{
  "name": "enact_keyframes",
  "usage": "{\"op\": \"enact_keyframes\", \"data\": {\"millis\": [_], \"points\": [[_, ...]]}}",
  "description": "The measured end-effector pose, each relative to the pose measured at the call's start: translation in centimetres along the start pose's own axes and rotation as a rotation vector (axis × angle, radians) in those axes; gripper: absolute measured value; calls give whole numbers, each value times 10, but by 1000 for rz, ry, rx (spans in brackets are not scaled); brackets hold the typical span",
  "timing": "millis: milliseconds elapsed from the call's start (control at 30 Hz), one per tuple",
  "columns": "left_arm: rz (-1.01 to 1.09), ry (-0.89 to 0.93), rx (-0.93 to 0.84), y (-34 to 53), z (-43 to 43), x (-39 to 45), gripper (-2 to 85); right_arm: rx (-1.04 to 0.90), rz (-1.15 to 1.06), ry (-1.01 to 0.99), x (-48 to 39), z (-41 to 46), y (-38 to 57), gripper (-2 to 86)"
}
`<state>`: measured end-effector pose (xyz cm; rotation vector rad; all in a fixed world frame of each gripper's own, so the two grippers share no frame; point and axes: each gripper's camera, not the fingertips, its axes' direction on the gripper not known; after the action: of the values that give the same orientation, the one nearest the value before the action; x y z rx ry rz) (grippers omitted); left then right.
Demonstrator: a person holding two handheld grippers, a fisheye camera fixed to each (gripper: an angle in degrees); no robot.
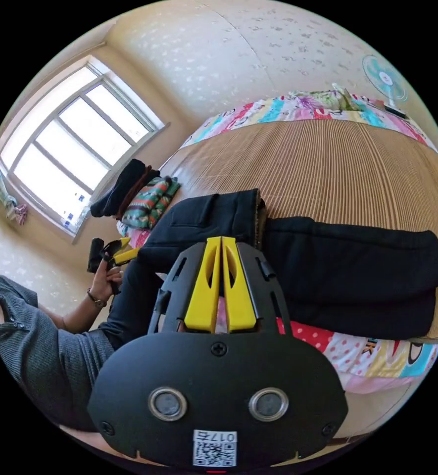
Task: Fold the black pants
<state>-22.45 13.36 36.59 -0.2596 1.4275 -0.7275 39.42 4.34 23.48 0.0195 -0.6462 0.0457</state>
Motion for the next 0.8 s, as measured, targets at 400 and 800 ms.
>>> {"op": "enact_keyframes", "data": {"millis": [400, 800], "points": [[86, -152, -222, -42, 78, 32, 165, 88, 224, -104, 60, 27, 42, 107], [78, 82, -157, -49, 50, 5, 223, 186, -33, -306, -3, 47, -7, 35]]}}
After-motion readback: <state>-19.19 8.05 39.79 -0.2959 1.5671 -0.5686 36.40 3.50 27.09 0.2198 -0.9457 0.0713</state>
